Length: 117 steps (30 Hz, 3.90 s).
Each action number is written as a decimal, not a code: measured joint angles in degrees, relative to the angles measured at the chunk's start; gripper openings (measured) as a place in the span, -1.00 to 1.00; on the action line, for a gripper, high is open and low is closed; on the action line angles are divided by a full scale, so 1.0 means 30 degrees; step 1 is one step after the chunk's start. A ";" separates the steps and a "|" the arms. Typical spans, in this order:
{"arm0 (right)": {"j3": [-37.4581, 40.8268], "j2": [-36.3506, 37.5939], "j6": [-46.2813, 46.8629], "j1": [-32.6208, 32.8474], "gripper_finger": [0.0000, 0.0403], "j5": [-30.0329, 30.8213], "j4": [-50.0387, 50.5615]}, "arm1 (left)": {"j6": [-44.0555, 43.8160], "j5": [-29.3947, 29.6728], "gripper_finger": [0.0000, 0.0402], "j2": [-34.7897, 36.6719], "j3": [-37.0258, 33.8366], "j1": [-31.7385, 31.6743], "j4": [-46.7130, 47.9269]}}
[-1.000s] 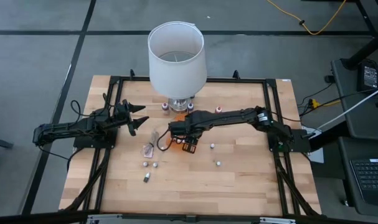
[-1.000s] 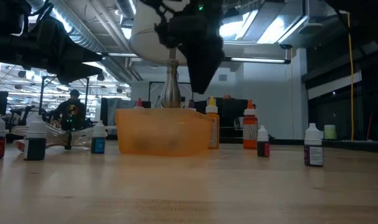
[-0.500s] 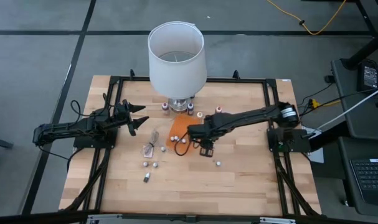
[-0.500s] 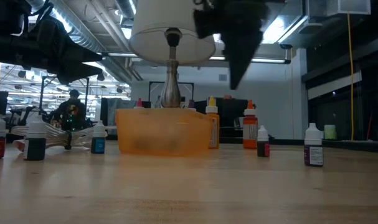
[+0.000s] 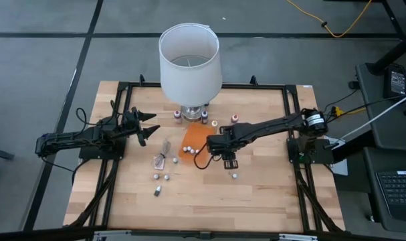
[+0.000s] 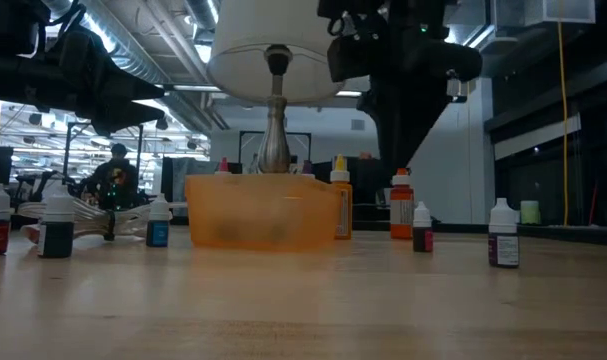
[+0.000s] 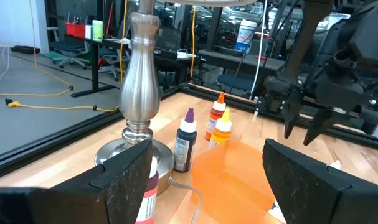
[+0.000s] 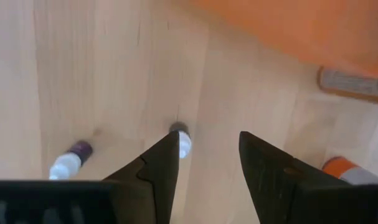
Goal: Pick & Place food coloring
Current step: Put the small red food coloring bottle into the orange bin
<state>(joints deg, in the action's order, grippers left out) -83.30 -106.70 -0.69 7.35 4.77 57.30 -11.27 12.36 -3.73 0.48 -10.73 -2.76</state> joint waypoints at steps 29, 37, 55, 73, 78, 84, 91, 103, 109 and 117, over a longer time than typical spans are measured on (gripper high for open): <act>0.3538 -0.0144 -0.0509 0.0346 -0.17 -0.1128 -0.3638 | 0.0000 0.0006 0.47 0.0001 -0.0004 0.0001 0.0000; 0.4185 -0.0188 -0.0347 0.0262 -0.17 -0.1121 -0.4338 | 0.0000 0.0001 0.47 -0.0006 -0.0004 0.0001 0.0000; 0.4747 -0.0189 0.0207 0.0248 -0.17 -0.1121 -0.4480 | 0.0000 0.0000 0.47 -0.0004 -0.0003 -0.0004 0.0000; 0.4538 -0.0174 0.0742 0.0248 -0.63 -0.1121 -0.4225 | 0.0000 -0.0001 0.47 -0.0004 -0.0003 -0.0006 0.0004; 0.3088 -0.0174 0.1113 0.0248 -0.59 -0.1114 -0.2143 | 0.0000 -0.0001 0.47 -0.0006 -0.0004 0.0001 0.0000; 0.0575 -0.0174 0.1097 0.0248 -0.66 -0.1124 0.0112 | 0.0000 0.0001 0.47 -0.0006 -0.0004 0.0001 0.0000; -0.2306 -0.0483 0.1317 0.0240 -0.63 -0.1128 0.1625 | 0.0000 -0.0001 0.47 -0.0003 -0.0002 -0.0001 0.0000; -0.7775 -0.3518 0.1682 -0.0291 -0.63 -0.1121 0.3193 | 0.0000 0.0006 0.47 0.0001 -0.0004 0.0001 0.0000; -0.9782 -0.5281 0.1705 -0.0291 -0.62 -0.1128 0.3561 | 0.0000 -0.0001 0.47 -0.0006 -0.0004 -0.0006 0.0000; -1.1210 -0.6924 0.1639 -0.0540 -0.62 -0.1128 0.3607 | 0.0000 -0.0001 0.47 0.0000 -0.0004 0.0000 0.0000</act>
<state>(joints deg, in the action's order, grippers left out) -116.93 -127.47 4.23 5.73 1.39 68.12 -11.27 12.36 -3.73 0.47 -10.72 -2.76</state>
